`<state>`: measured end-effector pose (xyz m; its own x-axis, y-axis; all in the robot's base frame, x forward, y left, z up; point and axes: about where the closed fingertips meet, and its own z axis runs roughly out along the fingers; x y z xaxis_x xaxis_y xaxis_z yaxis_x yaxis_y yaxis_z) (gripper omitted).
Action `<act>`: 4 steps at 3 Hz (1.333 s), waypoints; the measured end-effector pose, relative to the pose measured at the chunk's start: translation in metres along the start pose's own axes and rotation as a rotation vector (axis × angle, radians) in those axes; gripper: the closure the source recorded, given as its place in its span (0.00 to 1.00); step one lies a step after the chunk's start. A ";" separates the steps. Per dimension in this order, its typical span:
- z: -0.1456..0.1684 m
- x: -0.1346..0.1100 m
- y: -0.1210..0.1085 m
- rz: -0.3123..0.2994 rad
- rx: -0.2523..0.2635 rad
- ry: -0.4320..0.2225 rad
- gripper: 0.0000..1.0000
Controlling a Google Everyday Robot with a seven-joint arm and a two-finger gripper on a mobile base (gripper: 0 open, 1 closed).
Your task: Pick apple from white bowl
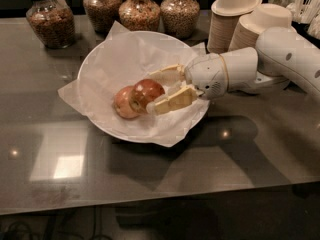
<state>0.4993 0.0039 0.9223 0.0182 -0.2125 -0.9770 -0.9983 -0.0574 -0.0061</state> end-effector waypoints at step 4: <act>-0.024 -0.094 0.004 -0.173 0.002 0.320 1.00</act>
Offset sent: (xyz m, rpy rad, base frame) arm 0.0023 -0.0115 0.0583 -0.0041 -0.0714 -0.0111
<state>0.4949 0.0007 1.0193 0.2023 -0.4947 -0.8452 -0.9792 -0.1168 -0.1660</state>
